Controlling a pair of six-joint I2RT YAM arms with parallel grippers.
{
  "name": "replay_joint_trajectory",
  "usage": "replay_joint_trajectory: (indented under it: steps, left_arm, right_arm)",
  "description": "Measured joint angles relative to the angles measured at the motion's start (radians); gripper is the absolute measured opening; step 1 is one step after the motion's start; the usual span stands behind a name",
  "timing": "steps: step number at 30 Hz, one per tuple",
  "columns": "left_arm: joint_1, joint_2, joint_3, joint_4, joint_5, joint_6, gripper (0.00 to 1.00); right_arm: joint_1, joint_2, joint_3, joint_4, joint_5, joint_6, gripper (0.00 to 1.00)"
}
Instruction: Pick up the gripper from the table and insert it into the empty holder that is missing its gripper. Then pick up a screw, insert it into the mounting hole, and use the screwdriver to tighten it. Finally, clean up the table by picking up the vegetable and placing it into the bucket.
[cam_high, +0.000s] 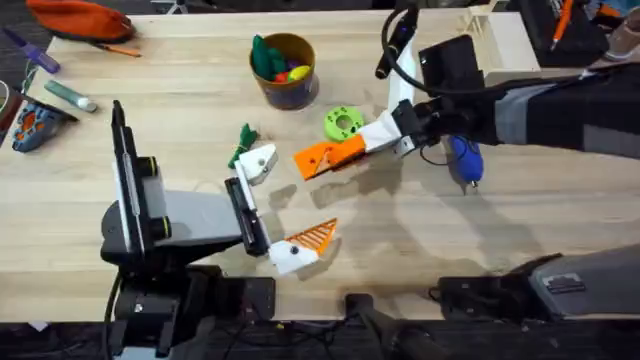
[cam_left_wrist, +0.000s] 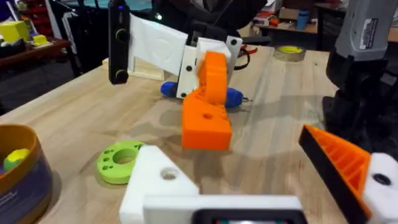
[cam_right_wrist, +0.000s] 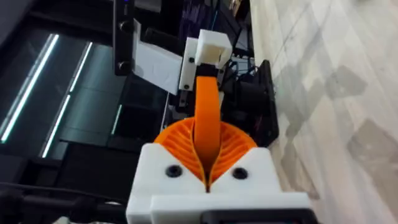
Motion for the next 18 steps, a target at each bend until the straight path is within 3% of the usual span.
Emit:
replay_joint_trajectory:
  steps: [12, 18]
  left_arm:
    - [0.000, 0.000, 0.000, 0.000, 0.000, 0.000, 0.985]
    - [0.000, 0.000, 0.000, 0.000, 0.000, 0.000, 0.985]
  right_arm:
    - [0.021, 0.000, 0.000, 0.009, 0.001, 0.062, 0.010]
    - [0.049, 0.041, 0.000, 0.126, 0.001, 0.131, 0.010]
